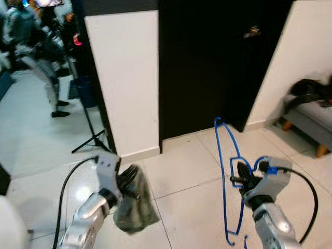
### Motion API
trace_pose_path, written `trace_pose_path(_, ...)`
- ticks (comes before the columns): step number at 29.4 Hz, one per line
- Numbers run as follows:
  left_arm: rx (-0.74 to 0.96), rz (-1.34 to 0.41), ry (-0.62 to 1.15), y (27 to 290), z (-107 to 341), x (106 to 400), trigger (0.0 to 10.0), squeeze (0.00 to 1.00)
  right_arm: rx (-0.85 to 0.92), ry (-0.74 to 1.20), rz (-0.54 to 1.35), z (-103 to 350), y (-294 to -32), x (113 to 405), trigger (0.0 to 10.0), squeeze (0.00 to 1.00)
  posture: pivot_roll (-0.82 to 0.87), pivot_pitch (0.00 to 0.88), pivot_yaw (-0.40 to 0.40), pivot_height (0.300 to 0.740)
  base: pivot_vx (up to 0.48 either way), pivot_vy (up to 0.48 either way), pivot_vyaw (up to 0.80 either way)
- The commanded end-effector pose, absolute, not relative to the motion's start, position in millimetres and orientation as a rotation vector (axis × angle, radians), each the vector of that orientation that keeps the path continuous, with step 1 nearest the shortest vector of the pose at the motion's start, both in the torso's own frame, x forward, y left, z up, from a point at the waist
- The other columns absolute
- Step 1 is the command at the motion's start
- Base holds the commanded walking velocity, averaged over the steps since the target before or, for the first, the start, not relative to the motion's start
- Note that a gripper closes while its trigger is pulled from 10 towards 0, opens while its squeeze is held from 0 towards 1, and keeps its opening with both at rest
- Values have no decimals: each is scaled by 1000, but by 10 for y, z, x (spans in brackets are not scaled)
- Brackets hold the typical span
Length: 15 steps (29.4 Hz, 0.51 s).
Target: Hang hanger
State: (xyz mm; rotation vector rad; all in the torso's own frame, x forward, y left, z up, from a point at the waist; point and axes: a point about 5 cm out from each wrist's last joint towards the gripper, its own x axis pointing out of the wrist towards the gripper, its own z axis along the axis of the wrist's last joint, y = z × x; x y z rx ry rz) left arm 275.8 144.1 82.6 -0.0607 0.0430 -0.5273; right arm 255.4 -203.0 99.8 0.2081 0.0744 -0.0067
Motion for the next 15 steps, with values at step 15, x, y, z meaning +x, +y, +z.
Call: trace_pose_path(15,371,-989,-10,1224,1227,2770,10000,0,167,183,241,963,-1796,2661,10000,0,-41,0,13,740,0,0,-800)
